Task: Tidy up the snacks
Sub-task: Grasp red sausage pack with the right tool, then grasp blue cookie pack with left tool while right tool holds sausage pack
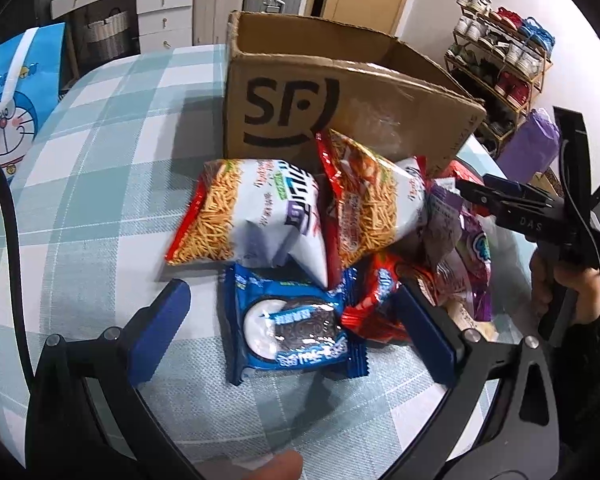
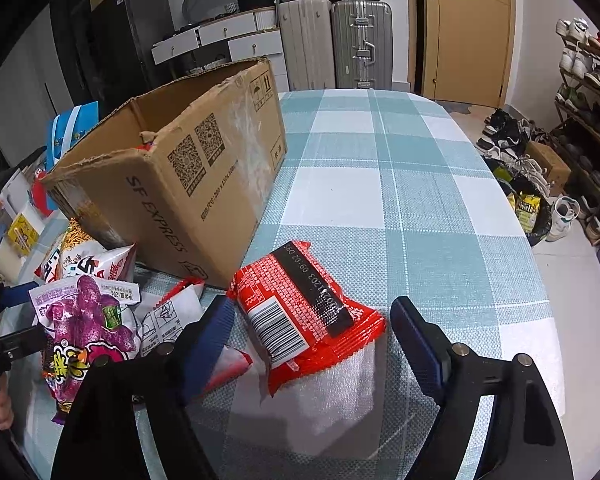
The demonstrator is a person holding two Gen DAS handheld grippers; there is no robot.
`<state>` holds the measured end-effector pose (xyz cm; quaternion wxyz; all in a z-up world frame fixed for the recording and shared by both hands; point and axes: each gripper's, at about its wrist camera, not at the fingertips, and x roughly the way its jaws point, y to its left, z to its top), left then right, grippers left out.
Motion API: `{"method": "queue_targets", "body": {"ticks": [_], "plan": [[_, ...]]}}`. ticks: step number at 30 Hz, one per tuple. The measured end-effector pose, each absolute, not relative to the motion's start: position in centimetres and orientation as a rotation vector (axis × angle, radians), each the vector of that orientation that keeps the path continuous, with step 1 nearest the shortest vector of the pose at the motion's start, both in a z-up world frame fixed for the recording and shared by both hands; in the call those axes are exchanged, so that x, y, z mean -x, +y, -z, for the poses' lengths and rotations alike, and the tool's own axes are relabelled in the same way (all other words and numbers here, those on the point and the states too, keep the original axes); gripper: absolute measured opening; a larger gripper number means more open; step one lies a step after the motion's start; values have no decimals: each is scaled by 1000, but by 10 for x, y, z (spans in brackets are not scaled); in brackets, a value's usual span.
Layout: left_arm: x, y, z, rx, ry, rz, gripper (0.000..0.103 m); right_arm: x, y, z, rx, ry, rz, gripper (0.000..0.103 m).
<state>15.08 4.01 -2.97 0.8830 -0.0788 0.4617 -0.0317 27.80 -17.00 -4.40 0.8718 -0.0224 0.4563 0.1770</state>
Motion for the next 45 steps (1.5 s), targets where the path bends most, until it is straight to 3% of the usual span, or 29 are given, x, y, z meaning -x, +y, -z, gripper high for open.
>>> {"method": "queue_targets", "body": {"ticks": [5,18,33,45], "plan": [[-151,35,33,162,969,75,102,-276,-169,43,45,948,-377,78],[-149,33,33,141,976,77,102,-265,-165,37,80,936,-449,47],[-142,44,27,124,981,81,102,-249,-185,-7,-70,781,-490,46],[-147,59,36,141,1030,24,102,-245,-183,-14,-73,775,-519,46]]}}
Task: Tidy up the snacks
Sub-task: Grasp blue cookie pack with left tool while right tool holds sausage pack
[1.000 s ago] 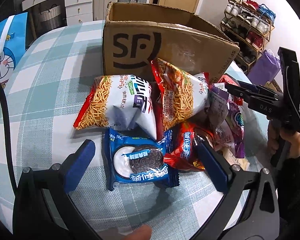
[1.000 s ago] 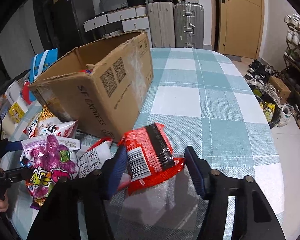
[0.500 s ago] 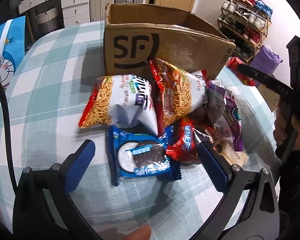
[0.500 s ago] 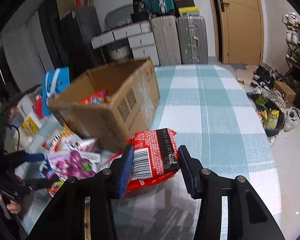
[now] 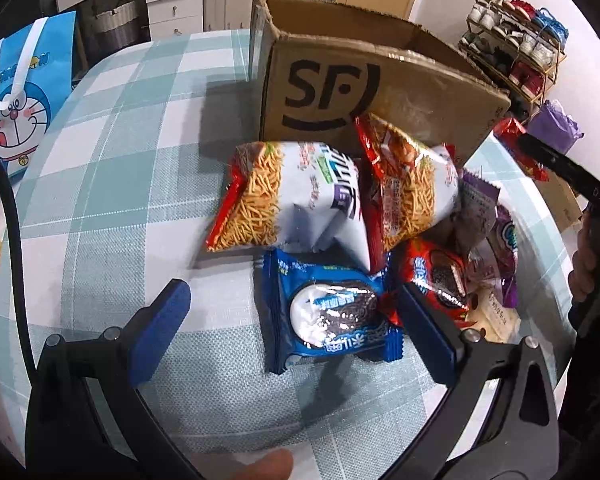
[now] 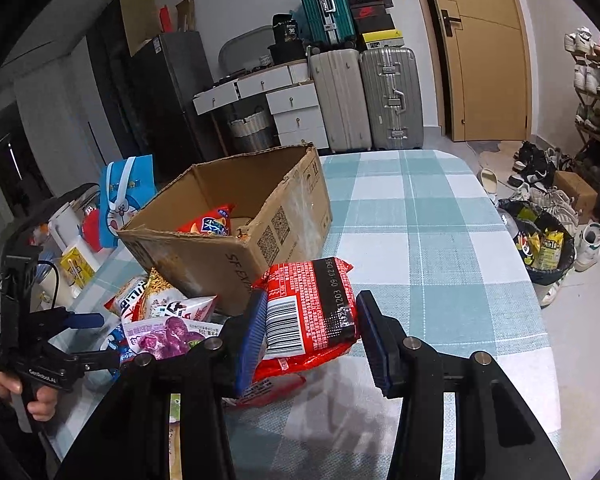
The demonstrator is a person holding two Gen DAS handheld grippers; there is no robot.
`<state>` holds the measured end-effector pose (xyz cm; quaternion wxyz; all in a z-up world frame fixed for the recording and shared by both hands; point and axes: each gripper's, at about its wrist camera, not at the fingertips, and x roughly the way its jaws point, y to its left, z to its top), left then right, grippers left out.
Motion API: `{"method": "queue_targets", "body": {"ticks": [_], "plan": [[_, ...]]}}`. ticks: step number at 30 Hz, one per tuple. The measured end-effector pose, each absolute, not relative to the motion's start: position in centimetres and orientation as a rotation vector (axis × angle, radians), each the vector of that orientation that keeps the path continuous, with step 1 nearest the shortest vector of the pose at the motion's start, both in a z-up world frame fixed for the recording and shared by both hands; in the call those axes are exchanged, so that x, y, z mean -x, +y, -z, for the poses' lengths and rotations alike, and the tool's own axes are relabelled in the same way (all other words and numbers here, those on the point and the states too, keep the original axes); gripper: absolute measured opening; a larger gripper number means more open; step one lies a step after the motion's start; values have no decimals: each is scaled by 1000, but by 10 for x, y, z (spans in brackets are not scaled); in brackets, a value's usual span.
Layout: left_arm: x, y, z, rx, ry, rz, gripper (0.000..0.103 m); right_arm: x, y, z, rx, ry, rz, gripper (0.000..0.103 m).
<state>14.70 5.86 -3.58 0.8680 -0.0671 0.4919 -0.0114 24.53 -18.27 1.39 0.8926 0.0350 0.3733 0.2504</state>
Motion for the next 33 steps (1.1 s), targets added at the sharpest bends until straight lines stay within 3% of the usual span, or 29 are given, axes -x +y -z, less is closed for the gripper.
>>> {"method": "queue_targets", "body": {"ticks": [13,23,29,33], "plan": [[-145,36,48,65,1080,83,98,-244,-177,-13,-66,781,-537,46],[-150,68,40,198,1030,8,98,-245,-177,-12,-68,783,-543,46],[-148,49,46,78,1071,40,98,-245,-176,-11,-67,784,-551,46],[-145,41,46,72,1070,75,77,-244,-176,-11,-65,785,-554,46]]}}
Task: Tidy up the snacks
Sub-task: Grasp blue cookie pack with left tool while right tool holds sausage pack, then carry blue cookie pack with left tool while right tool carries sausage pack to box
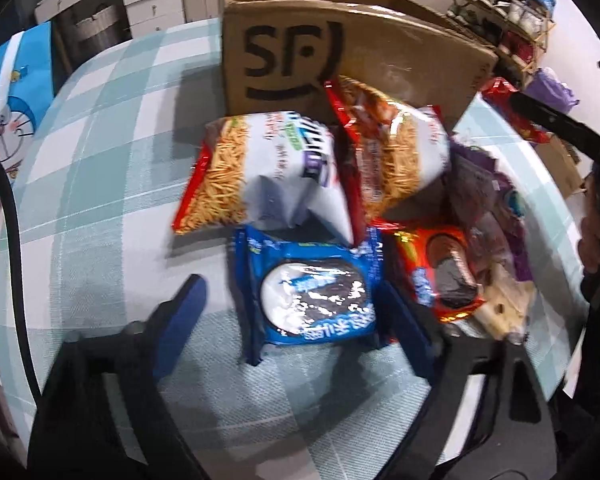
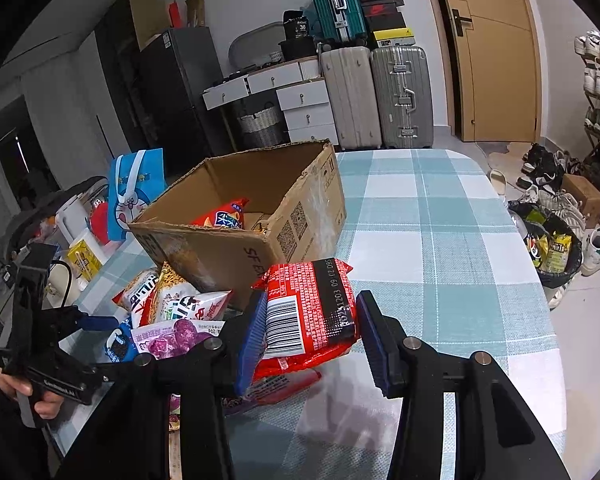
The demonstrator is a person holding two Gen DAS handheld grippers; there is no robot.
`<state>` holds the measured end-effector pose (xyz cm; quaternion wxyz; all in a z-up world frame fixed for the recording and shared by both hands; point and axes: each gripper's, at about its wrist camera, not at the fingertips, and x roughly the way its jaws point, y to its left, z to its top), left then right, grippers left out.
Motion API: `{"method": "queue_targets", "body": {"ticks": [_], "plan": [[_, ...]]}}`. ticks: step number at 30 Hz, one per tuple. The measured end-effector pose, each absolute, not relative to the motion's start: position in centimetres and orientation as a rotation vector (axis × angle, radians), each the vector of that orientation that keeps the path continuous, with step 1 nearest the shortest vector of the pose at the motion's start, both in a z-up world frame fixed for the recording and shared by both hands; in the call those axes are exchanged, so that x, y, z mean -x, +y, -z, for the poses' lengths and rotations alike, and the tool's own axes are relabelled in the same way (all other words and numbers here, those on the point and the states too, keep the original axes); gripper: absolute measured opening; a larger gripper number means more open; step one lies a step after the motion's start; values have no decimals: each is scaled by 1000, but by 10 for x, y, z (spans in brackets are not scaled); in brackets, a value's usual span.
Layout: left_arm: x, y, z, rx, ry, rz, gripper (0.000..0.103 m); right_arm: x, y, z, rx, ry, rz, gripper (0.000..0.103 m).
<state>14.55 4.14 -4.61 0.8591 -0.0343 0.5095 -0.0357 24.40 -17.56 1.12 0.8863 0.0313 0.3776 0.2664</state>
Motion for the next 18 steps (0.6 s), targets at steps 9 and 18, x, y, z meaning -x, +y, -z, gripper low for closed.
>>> {"method": "queue_targets", "body": {"ticks": [9,18], "plan": [[-135,30,37,28,1016,143,42,-242,-176,-14,-66,777,-558,46],[-133,40,27,61,977,126,41,-240,-183,-20,-76,764,-551,46]]}}
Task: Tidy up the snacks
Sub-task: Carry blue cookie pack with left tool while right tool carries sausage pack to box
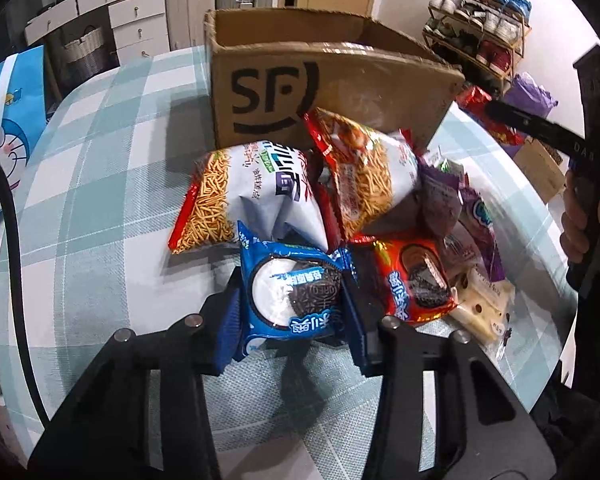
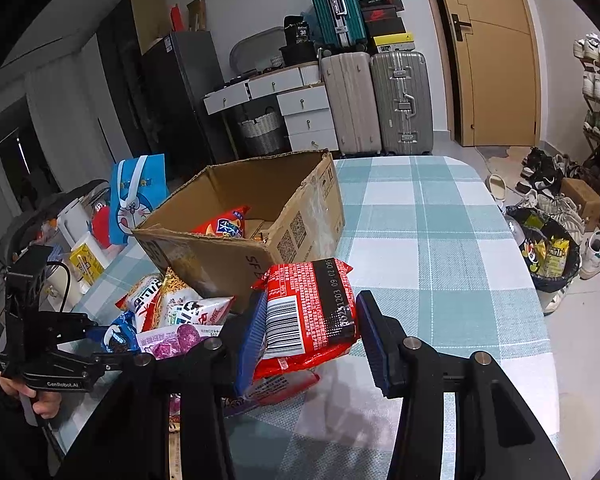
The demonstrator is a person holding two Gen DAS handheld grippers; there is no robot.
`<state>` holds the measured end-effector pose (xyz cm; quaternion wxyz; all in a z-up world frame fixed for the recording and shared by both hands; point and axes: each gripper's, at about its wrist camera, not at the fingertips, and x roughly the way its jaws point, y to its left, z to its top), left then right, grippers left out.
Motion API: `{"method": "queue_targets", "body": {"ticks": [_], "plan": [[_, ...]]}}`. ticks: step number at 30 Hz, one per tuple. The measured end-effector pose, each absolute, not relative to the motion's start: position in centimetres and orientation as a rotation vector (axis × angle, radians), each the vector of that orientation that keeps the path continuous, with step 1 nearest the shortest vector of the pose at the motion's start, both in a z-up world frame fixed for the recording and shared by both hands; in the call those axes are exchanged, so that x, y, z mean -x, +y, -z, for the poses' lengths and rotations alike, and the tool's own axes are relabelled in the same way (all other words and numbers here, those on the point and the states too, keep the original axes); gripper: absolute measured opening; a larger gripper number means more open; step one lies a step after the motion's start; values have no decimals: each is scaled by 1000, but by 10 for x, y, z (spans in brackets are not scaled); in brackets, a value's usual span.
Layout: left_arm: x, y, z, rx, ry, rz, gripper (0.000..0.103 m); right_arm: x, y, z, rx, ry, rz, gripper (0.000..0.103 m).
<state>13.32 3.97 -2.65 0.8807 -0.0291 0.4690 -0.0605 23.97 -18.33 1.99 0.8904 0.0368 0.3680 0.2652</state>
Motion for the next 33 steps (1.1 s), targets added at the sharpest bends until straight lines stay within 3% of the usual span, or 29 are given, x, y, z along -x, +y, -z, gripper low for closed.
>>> {"method": "queue_targets", "body": {"ticks": [33], "plan": [[-112,61,-58,222,659,78,41,-214,-173,-54,-107,653,-632,46]]}}
